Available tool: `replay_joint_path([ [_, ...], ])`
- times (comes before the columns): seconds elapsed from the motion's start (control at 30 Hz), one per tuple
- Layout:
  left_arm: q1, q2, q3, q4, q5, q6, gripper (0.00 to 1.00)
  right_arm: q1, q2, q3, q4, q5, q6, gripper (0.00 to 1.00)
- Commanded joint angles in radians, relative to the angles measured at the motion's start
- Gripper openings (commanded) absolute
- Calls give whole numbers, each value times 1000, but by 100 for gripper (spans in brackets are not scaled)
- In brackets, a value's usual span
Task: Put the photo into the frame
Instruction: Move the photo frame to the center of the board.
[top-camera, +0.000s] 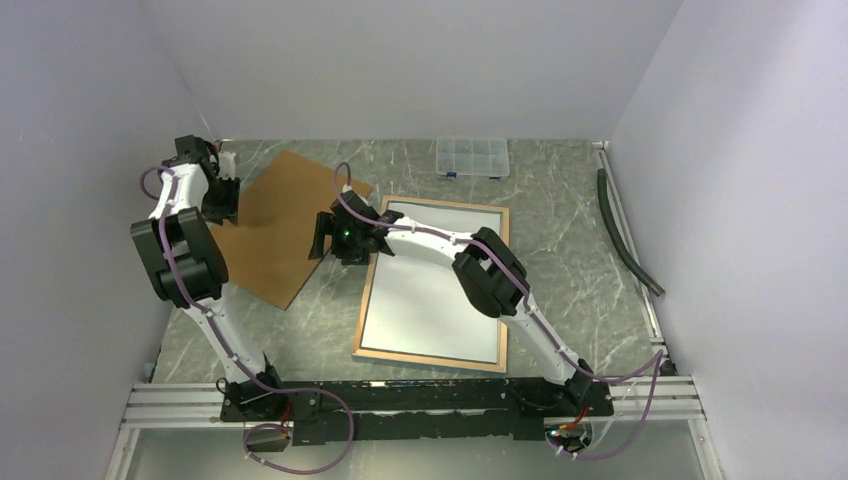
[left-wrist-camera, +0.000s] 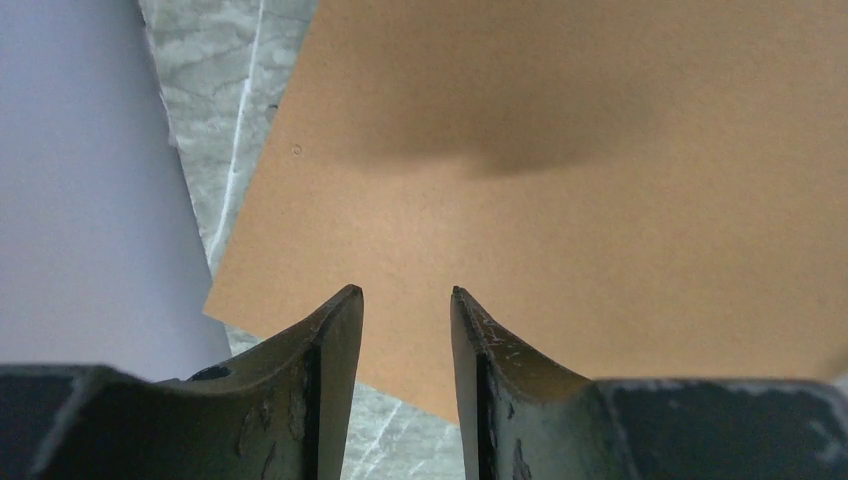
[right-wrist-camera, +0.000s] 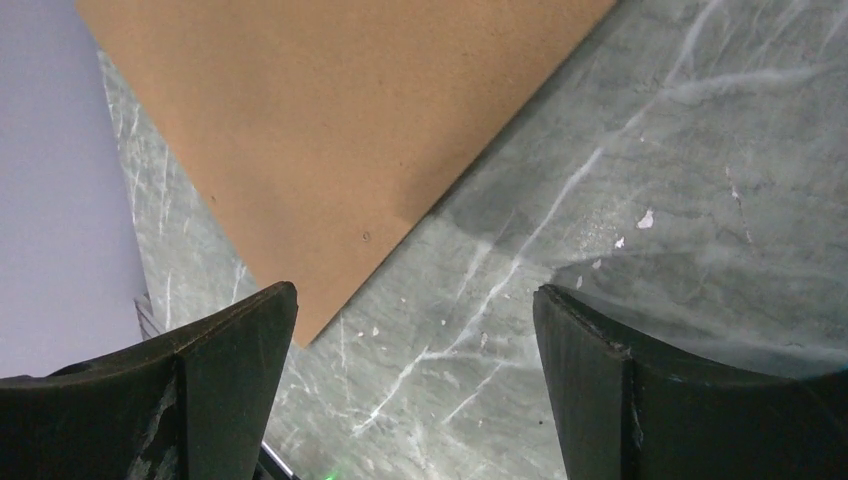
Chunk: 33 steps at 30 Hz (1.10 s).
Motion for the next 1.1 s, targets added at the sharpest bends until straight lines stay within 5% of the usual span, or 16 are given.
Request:
replay_joint_path([
  [0.0, -23, 44, -19, 94, -158, -4, 43, 0, 15, -20, 41, 32, 6, 92],
  [0.33, -84, 81, -132, 133, -196, -3, 40, -11, -36, -106, 33, 121, -51, 93],
  [0.8, -258, 27, -374, 23, 51, -13, 37, -86, -205, -401, 68, 208, -20, 95],
  [0.93, -259, -26, -333, -50, 99, 4, 38, -84, -198, -375, 60, 204, -25, 95],
  [1.07, -237, -78, -169, -23, -77, -2, 40, -76, -170, -318, 41, 193, -32, 95],
])
